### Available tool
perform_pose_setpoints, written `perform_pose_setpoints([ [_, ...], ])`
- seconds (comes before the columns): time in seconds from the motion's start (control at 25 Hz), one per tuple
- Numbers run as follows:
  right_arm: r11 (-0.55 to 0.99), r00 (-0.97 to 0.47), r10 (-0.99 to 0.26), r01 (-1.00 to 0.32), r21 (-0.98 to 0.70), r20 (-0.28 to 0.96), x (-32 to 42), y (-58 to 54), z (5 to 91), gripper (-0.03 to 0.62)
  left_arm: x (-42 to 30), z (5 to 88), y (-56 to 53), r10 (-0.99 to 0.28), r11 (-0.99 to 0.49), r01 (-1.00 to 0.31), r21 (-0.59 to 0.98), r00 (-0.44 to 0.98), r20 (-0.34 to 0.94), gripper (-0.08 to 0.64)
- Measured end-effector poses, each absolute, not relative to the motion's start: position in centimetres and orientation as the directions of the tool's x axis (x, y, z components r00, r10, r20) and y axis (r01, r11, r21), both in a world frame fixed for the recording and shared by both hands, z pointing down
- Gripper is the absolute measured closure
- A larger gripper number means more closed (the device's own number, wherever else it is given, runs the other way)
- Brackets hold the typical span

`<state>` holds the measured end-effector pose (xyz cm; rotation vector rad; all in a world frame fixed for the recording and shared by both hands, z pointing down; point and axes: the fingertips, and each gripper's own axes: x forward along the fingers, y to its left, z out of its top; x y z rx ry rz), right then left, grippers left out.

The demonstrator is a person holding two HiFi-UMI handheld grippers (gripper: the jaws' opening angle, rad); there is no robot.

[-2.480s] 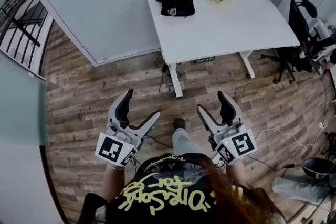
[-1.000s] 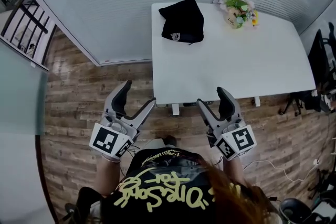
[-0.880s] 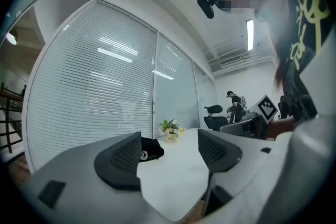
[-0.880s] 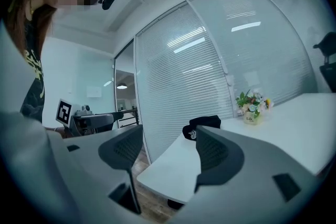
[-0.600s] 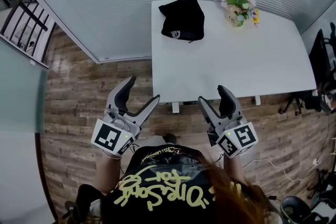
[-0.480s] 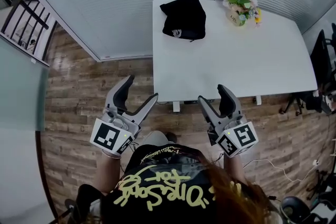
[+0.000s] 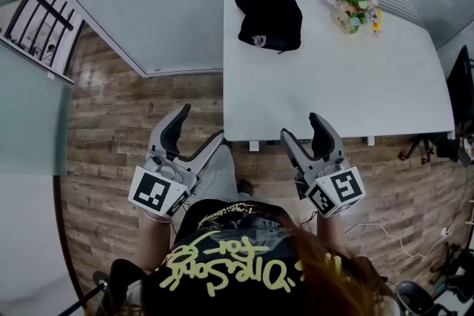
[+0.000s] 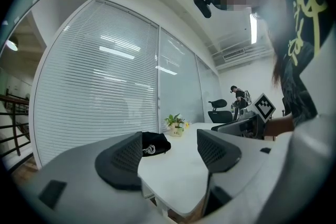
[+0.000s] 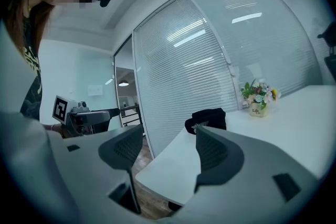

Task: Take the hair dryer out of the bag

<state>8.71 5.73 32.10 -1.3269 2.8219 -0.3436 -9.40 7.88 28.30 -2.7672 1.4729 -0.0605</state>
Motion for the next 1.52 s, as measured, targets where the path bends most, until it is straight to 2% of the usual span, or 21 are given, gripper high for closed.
perform_pose_setpoints([
  [0.28, 0.612, -0.627, -0.773, -0.777, -0.150, 0.094, 7.8, 3.3, 31.9, 0.291, -10.5, 28.7, 4.7, -0.817, -0.576, -0.818, -0.007, 0.575, 0.028, 0.242],
  [0.92, 0.537, -0.550, -0.822, -0.835, -0.120, 0.149, 4.9, -8.1, 32.3, 0.291, -11.8, 30.2, -9.8, -0.731, -0.681, -0.732, 0.019, 0.680, 0.056, 0.245],
  [1.12, 0.480, -0.494, -0.855, -0.869, -0.122, 0.158, 4.7, -11.7, 32.4, 0.291, -11.1, 31.5, -14.1, -0.660, -0.746, -0.666, 0.015, 0.742, 0.119, 0.245],
  [1.36, 0.424, -0.440, -0.884, -0.897, -0.126, 0.158, 4.0, -15.0, 32.5, 0.291, -9.4, 31.7, -18.2, -0.570, -0.820, -0.572, 0.003, 0.817, 0.086, 0.242],
  [1.52, 0.380, -0.396, -0.902, -0.917, -0.118, 0.171, 4.4, -16.2, 32.9, 0.291, -7.6, 33.0, -19.6, -0.498, -0.863, -0.505, 0.011, 0.855, 0.144, 0.242],
])
